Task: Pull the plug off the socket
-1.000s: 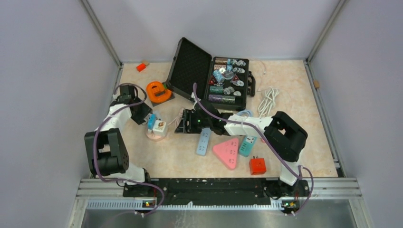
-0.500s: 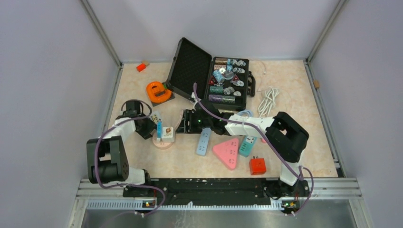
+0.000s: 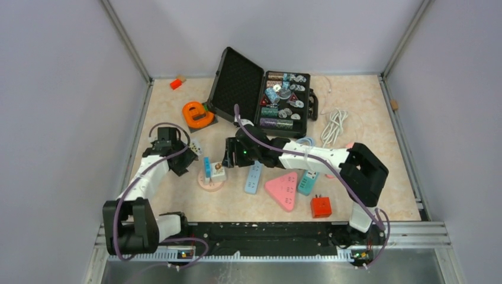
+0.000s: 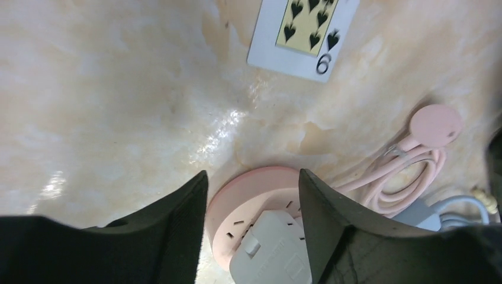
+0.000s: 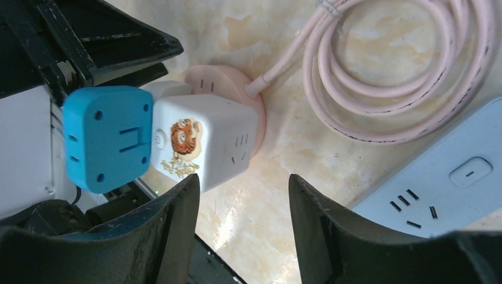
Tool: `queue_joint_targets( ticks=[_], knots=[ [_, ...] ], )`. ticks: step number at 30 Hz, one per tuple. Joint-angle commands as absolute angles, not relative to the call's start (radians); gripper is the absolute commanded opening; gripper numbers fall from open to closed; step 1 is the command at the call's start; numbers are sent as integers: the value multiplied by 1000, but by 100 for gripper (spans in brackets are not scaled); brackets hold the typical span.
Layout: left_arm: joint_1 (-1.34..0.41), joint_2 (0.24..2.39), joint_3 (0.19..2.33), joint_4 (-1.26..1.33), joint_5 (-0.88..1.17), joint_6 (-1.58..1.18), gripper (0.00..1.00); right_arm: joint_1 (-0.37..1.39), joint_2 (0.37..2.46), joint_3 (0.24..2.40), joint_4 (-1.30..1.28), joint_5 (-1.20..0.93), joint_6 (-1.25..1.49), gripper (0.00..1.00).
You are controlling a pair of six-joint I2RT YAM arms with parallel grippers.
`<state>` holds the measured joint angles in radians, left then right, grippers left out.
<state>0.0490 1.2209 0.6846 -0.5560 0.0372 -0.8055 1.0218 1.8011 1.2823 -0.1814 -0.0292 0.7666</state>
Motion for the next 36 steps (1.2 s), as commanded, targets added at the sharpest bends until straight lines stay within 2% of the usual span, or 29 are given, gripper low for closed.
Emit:
queue_joint_targets(
  ticks=[1, 9, 16, 21, 26, 31, 36],
  knots=[
    [49, 1111, 773, -664, -118, -762, 61, 1078, 1743, 1408, -248, 77, 707, 58],
    [49, 1015, 775, -716, 35, -701, 64, 1129, 1829, 1514, -243, 46, 688, 61],
    [49, 938, 721, -752, 207, -673, 61, 1153, 1923, 1614, -299, 75, 684, 58],
    [48, 871, 678, -802, 212, -660, 57, 1164, 1972, 1661, -342, 96, 689, 46],
    [49, 831, 681, -831, 243, -685, 54, 1165, 1987, 1690, -379, 125, 694, 20],
    [49, 802, 641, -800, 284, -689, 49, 1164, 1995, 1716, -406, 122, 686, 2],
    [47, 804, 602, -780, 318, -702, 42, 1161, 2001, 1727, -417, 84, 698, 0]
  ],
)
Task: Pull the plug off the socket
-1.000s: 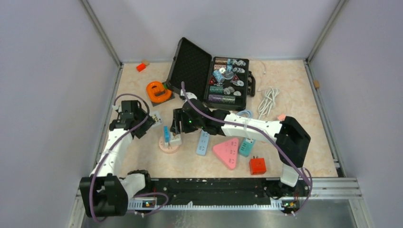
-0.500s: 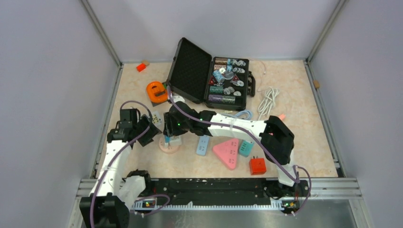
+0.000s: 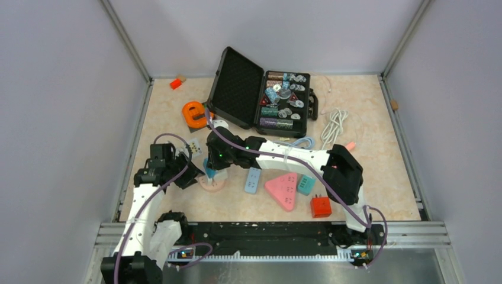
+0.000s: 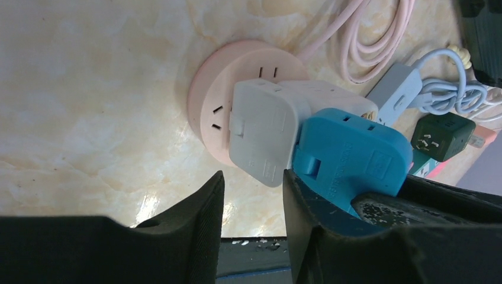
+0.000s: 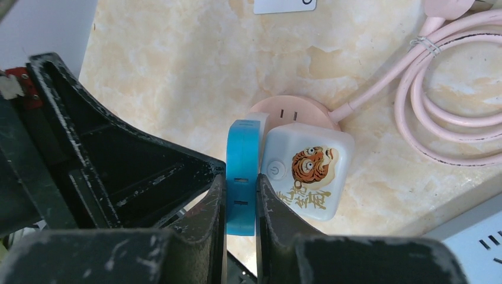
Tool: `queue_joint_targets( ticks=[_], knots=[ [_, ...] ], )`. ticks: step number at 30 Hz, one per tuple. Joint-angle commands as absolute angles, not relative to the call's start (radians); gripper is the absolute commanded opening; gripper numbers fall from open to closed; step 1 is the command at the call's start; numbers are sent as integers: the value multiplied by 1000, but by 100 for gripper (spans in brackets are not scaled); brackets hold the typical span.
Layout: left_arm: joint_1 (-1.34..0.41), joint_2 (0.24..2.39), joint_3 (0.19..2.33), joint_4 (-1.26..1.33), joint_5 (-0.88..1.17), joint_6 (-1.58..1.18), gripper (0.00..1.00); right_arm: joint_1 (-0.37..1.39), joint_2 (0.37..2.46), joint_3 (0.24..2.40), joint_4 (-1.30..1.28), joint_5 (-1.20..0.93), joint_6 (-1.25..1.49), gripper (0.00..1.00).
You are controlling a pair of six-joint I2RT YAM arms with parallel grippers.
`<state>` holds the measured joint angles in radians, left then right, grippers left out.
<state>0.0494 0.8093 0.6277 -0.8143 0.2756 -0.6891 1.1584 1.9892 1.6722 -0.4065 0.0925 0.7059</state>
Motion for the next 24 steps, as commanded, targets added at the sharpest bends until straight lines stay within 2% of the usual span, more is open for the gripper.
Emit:
queue_joint_targets(
  ticks=[1, 11, 24],
  knots=[
    [48, 806, 598, -781, 320, -704, 40, 1157, 2000, 1724, -414, 64, 703, 0],
    [46, 798, 573, -741, 363, -721, 38, 1092, 1991, 1648, -304, -158, 747, 0],
    [44, 805, 540, -706, 393, -730, 40, 1062, 1992, 1624, -269, -248, 773, 0]
  ],
)
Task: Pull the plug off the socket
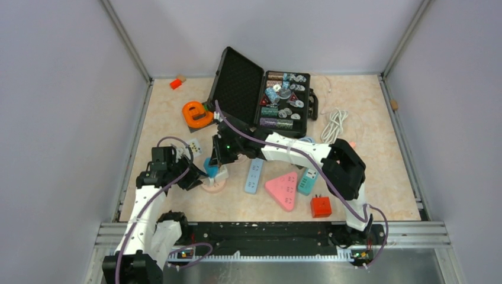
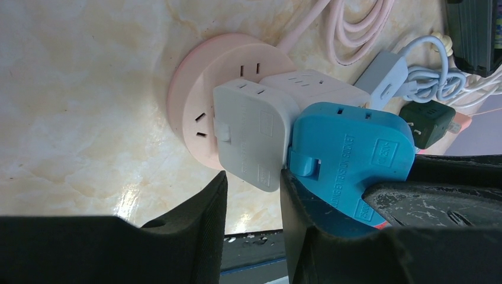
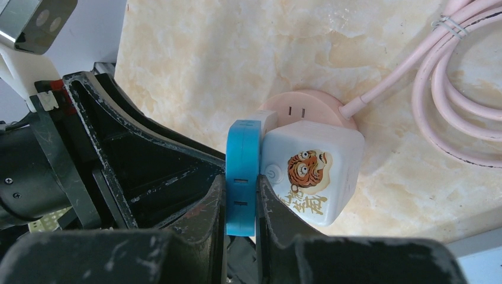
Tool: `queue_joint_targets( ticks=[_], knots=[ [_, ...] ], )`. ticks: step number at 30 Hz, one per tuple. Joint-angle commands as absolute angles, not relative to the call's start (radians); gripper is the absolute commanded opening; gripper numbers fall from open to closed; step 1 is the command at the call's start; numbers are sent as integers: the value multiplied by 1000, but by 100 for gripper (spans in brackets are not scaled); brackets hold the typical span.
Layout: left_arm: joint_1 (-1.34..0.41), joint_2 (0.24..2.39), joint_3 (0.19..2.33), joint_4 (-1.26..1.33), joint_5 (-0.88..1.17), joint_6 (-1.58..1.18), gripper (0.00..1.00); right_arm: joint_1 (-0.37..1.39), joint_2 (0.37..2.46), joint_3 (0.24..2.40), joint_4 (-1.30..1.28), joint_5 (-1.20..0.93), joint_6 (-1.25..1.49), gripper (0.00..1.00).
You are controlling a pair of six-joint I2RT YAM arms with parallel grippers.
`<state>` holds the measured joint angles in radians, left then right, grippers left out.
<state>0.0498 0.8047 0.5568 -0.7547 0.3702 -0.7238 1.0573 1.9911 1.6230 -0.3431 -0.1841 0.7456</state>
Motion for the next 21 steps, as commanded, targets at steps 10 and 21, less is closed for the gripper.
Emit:
queue_joint_targets(
  ticks=[10, 21],
  knots=[
    [35, 830, 546, -762, 267, -751, 39, 1047, 1880, 1535, -28, -284, 838, 0],
    [30, 841, 548, -770, 237, -761, 36, 1040, 1797, 1537, -78, -149, 816, 0]
  ],
)
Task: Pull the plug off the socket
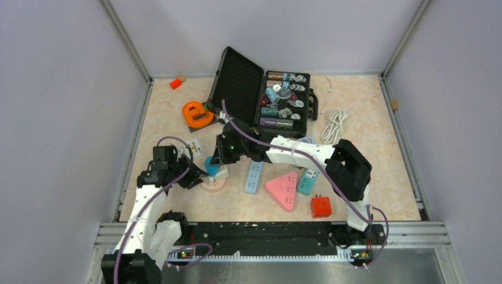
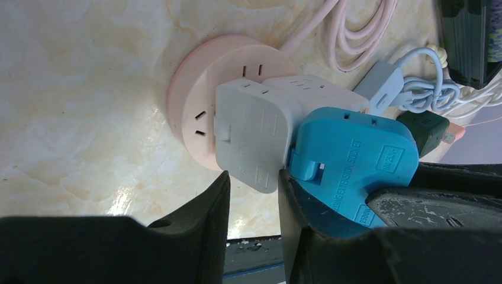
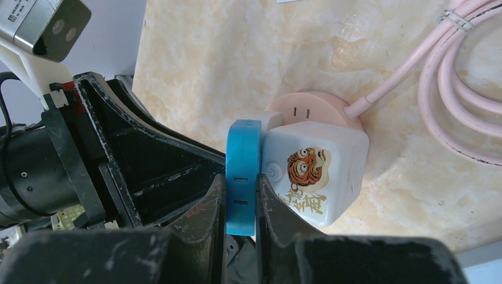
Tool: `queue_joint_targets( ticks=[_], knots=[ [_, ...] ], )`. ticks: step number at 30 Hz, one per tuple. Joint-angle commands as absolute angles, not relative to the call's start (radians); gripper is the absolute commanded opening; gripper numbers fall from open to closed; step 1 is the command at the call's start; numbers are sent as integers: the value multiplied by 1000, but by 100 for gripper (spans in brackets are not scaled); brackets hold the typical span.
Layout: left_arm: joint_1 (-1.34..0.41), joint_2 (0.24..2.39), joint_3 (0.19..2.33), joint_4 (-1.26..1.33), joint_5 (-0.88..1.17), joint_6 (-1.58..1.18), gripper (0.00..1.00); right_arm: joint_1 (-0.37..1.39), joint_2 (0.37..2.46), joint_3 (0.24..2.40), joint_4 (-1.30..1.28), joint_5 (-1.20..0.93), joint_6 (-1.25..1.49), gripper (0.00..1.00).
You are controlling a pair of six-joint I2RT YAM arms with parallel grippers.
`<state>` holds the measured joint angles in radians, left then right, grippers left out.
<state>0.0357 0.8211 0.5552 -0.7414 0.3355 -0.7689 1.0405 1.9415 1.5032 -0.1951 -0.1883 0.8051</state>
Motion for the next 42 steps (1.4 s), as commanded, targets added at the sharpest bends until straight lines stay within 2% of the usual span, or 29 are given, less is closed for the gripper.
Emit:
queue_joint_targets(
  ticks=[1, 6, 13, 20, 26, 36, 42],
  knots=[
    [29, 841, 548, -771, 235, -761, 36, 1040, 1787, 1532, -73, -141, 813, 0],
    [30, 832, 550, -778, 219, -771, 35, 1044, 1721, 1467, 59, -153, 791, 0],
    [30, 807, 562, -758, 248, -775, 36, 1045, 1651, 1422, -46, 38, 772, 0],
    [32, 783, 626, -627, 357, -791, 54, 1032, 1528, 1311, -119, 229, 752, 0],
    [31, 819, 696, -592, 393, -772, 71, 998, 1484, 1229, -180, 279, 754, 0],
    [31, 831, 740, -638, 298, -706, 93, 892, 1634, 1210, -127, 14, 779, 0],
    [31, 814, 750, -660, 265, -674, 99, 885, 1764, 1289, -183, -83, 752, 3]
  ],
)
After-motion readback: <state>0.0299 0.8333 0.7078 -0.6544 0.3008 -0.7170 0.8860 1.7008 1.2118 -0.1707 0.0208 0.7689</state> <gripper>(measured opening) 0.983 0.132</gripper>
